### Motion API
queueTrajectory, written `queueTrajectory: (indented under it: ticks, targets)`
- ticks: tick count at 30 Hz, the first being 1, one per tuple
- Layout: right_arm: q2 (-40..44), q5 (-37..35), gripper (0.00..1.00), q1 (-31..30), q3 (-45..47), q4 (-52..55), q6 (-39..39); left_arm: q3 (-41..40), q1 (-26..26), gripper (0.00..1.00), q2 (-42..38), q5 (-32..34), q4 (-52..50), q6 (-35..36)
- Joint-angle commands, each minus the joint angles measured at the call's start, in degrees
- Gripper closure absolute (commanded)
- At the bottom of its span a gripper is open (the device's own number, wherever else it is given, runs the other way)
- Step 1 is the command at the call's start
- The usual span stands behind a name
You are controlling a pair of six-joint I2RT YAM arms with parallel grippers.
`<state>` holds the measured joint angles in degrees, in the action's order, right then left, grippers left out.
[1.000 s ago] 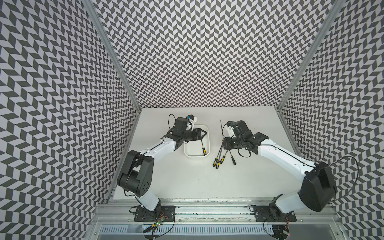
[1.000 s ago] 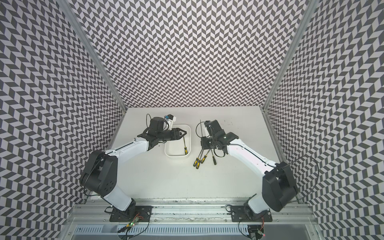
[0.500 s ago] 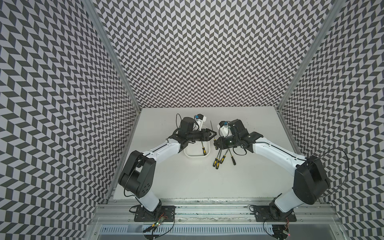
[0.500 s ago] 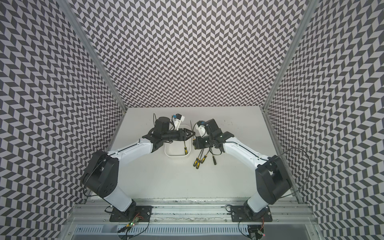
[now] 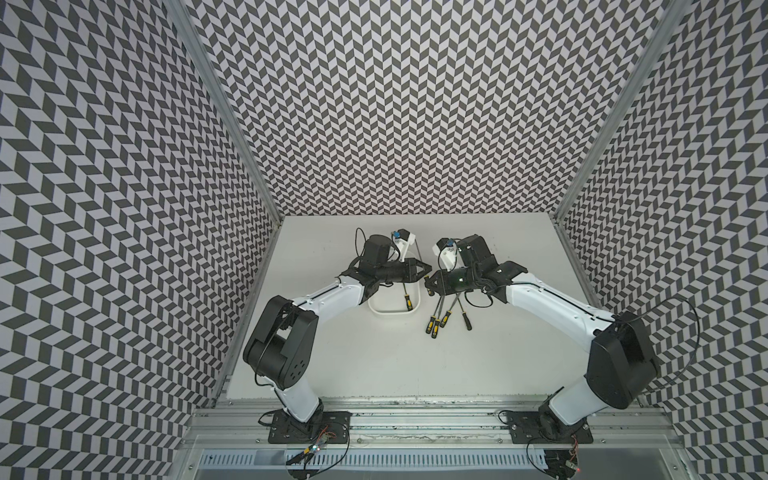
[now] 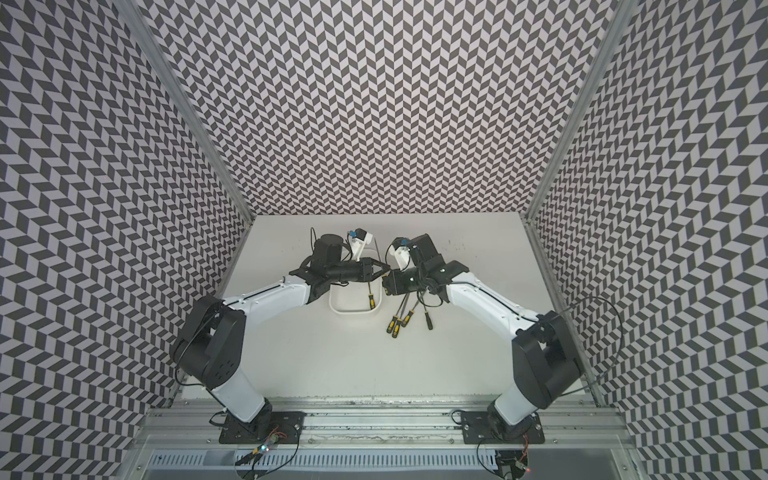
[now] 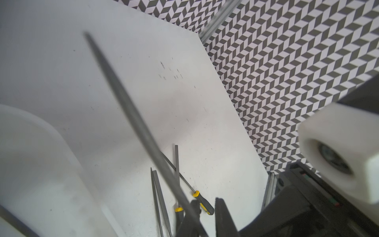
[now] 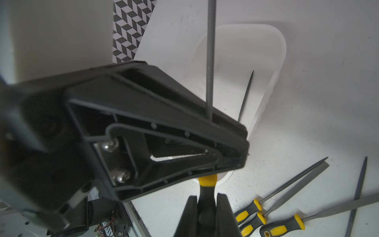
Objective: Put the file tool into the storage box
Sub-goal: Place the file tool in the storage box.
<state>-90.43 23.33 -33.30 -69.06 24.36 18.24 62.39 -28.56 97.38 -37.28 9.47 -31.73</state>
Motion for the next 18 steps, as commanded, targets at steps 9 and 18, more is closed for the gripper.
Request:
queueTrajectory:
  ticks: [9, 18]
  targets:
    - [1.9, -4.4, 0.71, -0.2, -0.4, -1.2, 0.2, 0.5, 1.7, 0.97, -2.0, 9.4, -11.7, 8.9]
    - [1.8, -5.8, 0.68, 0.0, -0.4, -1.2, -0.3, -3.3, 5.3, 0.97, -0.7, 11.8, -12.7, 9.8]
